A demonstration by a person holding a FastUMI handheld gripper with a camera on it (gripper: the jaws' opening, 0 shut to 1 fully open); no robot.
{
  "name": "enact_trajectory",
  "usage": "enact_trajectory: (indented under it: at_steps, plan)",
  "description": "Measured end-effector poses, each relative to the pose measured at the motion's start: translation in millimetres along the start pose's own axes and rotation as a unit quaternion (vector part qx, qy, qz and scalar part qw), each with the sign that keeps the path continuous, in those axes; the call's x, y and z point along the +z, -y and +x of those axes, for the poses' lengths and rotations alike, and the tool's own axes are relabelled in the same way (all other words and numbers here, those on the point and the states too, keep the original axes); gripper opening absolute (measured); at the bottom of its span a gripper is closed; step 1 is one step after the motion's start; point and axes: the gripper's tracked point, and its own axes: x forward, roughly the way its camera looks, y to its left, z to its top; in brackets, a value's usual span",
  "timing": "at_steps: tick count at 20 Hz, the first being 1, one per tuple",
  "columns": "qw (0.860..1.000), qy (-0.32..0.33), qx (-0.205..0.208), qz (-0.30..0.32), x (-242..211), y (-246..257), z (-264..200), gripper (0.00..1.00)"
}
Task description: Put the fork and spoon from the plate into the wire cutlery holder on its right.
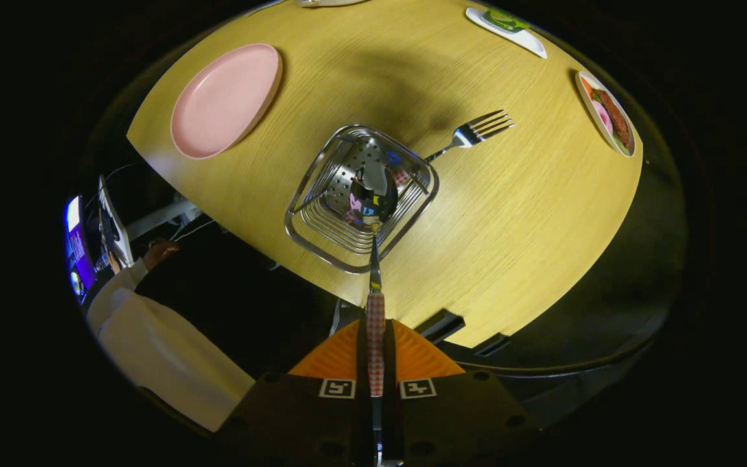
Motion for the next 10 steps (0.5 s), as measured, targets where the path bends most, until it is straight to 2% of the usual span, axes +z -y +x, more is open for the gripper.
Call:
enact_trajectory:
  at_steps: [3, 8, 10]
  plan:
    - [1.000, 0.000, 0.000, -0.007, 13.8, 0.2, -3.4, 0.11]
    - [0.999, 0.032, 0.009, 0.014, 39.6, 7.8, -10.5, 0.15]
    - [0.998, 0.055, 0.018, 0.019, 44.3, 6.4, -16.6, 0.25]
